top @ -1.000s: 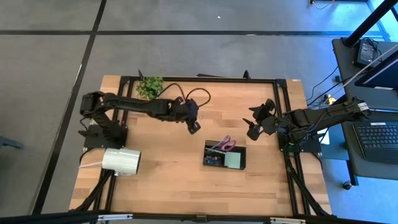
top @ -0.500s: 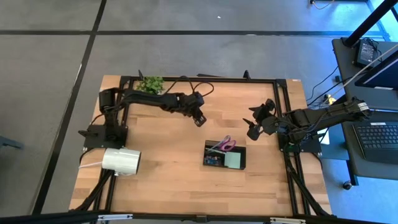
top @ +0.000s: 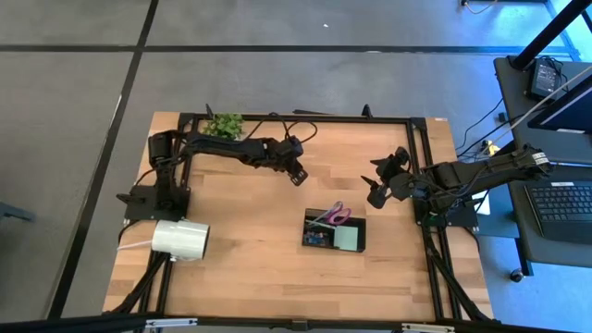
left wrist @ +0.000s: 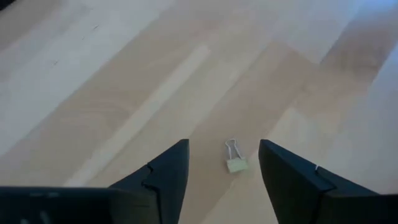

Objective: Pick and place office supplies into organizer
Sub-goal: Put the golden binder clip into the desk organizer

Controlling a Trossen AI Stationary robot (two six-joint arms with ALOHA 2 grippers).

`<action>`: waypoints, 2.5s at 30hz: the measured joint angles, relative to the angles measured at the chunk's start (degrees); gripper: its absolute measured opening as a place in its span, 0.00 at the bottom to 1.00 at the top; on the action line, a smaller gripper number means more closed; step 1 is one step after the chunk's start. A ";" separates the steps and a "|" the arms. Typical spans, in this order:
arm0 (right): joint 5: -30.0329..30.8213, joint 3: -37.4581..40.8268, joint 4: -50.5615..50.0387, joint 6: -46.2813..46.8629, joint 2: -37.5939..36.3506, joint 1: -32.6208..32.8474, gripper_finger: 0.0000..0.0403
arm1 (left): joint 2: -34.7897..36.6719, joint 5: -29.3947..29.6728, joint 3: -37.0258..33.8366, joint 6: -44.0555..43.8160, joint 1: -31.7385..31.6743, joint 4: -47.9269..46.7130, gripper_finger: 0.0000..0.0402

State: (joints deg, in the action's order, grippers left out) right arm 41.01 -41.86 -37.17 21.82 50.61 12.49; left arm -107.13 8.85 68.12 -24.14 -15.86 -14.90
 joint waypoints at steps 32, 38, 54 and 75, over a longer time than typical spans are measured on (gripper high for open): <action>3.04 0.00 -0.51 -1.47 0.00 0.00 0.67 | -11.02 4.70 8.35 -5.21 4.51 -8.51 0.45; 3.04 0.00 -1.11 -1.51 0.00 0.00 0.67 | -12.05 3.89 8.50 -6.47 4.53 -8.81 0.45; 2.99 0.00 -1.10 -1.52 0.01 0.00 0.67 | -12.44 3.66 8.28 -6.62 4.48 -9.02 0.43; 2.99 0.01 -1.09 -1.53 0.00 0.00 0.67 | -12.46 3.37 8.22 -5.11 4.46 -9.33 0.22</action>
State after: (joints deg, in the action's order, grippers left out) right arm 44.01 -41.85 -38.26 20.29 50.61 12.49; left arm -119.59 12.22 76.34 -29.26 -11.40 -24.23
